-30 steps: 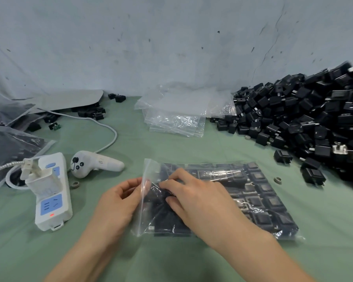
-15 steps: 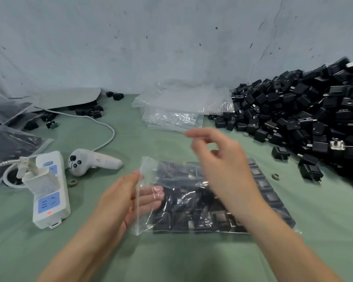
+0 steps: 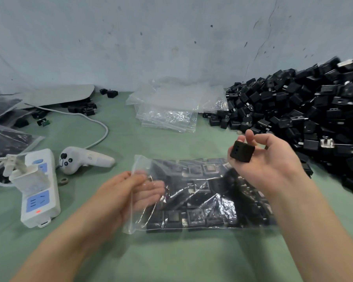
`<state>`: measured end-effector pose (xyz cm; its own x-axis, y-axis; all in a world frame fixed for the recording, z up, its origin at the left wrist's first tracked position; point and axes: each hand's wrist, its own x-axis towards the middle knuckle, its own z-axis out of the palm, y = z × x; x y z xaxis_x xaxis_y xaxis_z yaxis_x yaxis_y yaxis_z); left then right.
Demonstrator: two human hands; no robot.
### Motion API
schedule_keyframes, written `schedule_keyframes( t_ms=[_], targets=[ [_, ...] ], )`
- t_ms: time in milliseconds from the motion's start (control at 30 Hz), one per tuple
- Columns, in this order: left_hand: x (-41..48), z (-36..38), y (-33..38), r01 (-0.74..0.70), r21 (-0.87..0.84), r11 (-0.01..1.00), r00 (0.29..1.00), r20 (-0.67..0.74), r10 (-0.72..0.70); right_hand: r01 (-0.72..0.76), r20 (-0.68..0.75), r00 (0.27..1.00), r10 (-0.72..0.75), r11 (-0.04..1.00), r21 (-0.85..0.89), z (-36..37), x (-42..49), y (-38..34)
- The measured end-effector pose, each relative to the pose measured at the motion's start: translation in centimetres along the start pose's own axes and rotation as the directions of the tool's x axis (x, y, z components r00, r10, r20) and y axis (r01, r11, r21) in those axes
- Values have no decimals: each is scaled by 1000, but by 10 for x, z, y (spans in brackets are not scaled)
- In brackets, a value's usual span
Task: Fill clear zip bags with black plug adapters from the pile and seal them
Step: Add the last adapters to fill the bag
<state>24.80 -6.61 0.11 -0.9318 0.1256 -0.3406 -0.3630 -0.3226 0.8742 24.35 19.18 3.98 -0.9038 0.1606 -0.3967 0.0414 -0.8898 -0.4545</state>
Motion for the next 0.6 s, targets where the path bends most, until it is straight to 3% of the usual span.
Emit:
schedule_keyframes(
  t_ms=[67,133,200,233,300,400,500,600],
  targets=[
    [1,-8,8,-86,47,995,989,-119,91,16,-8,1000,-16,1000,24,0,-1,-5],
    [-1,-18,13,-233,322,917,908,-265,324,33,-14,999,-32,999,33,1,-2,-8],
    [-8,-17,18,-364,554,749,778,-261,571,51,14,999,-52,998,24,5,-6,-5],
    [-13,-11,19,-440,571,693,747,-196,636,66,38,997,-66,998,13,9,-9,-1],
    [-26,8,16,-543,498,676,780,0,626,107,96,990,-101,993,-56,21,-20,12],
    [-36,39,1,-558,459,691,828,246,505,154,237,968,-80,936,-317,37,-42,50],
    [-36,54,-12,-560,390,731,828,251,501,235,366,930,-32,817,-527,47,-57,92],
    [-29,28,1,-576,451,682,802,150,578,487,542,829,-135,649,-584,43,-53,98]
  ],
)
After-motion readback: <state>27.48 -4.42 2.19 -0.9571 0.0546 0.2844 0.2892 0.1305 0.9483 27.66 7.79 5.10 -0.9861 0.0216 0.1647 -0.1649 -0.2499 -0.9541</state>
